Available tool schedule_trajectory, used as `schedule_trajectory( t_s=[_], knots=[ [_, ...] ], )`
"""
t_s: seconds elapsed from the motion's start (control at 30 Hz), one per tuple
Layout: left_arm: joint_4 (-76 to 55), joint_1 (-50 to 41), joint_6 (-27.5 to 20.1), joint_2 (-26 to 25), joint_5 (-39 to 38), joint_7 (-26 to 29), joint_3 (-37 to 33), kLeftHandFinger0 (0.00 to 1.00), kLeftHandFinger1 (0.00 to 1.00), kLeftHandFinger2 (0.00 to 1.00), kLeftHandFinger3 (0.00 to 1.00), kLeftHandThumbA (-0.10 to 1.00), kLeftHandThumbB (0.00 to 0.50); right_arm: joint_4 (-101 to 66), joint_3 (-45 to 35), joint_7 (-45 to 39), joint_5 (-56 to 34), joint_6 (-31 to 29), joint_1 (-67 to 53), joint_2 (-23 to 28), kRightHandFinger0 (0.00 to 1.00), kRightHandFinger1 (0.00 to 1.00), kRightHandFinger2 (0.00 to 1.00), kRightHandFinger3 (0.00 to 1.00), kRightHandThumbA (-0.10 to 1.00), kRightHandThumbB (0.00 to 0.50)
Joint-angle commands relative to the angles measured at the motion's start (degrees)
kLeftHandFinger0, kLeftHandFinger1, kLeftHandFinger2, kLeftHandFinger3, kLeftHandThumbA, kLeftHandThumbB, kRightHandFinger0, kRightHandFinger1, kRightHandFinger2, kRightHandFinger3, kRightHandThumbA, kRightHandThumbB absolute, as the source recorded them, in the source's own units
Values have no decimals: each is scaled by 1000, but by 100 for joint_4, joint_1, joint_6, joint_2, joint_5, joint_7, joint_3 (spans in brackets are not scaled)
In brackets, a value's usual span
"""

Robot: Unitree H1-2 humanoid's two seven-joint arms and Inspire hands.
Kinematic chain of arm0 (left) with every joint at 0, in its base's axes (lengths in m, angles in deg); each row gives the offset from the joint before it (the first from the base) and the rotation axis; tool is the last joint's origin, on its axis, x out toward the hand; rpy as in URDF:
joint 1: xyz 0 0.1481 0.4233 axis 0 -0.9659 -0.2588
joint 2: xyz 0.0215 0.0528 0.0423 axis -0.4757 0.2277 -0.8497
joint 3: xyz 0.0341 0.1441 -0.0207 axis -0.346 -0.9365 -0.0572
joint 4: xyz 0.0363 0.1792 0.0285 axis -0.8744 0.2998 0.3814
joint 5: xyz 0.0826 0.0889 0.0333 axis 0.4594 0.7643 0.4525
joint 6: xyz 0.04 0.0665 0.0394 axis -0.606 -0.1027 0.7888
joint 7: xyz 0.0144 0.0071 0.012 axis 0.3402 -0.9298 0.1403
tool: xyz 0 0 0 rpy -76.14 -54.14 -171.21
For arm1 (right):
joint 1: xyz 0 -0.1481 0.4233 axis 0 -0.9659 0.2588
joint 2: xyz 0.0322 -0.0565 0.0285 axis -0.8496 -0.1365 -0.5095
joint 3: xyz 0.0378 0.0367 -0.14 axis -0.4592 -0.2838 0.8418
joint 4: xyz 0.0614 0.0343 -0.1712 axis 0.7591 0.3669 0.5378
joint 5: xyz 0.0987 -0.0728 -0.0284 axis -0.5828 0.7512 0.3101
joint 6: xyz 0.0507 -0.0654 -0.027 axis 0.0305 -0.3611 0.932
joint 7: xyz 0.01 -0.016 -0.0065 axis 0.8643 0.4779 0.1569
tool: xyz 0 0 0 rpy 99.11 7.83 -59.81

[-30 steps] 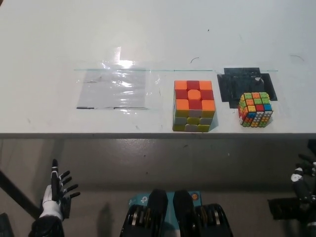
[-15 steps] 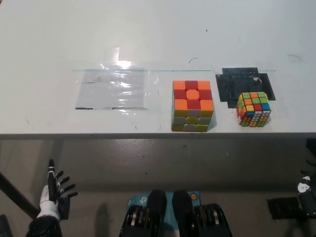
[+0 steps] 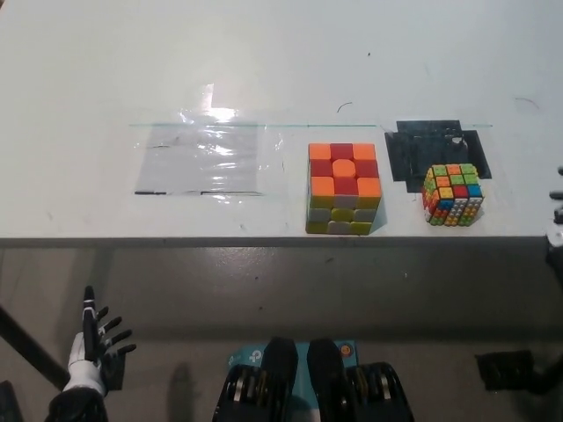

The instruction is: The robot uses its right hand to pick up the small cube kept on the middle on the desk and place it on the bigger cube kept next to it

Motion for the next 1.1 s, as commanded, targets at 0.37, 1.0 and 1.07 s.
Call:
schedule_trajectory(
  t_s=[0.37, 1.0, 1.07],
  knots=[
    [-61, 98, 43, -145, 38, 168, -65, 717, 775, 857, 872, 1000, 102, 419, 894, -1396, 890, 401, 1331, 1140, 1000, 1000, 1000, 1000, 710, 355],
    [-196, 46, 122, -169, 40, 133, -148, 714, 762, 846, 894, 1000, 98, 2337, 1403, -1547, 1122, -46, 2130, 1403, 1000, 1000, 1000, 1000, 914, 454],
    [-195, 48, 141, -169, 56, 160, -152, 714, 760, 838, 876, 1000, 105, 2558, 1456, -1521, 1141, -122, 2179, 1397, 1000, 1000, 1000, 1000, 913, 452]
  ],
)
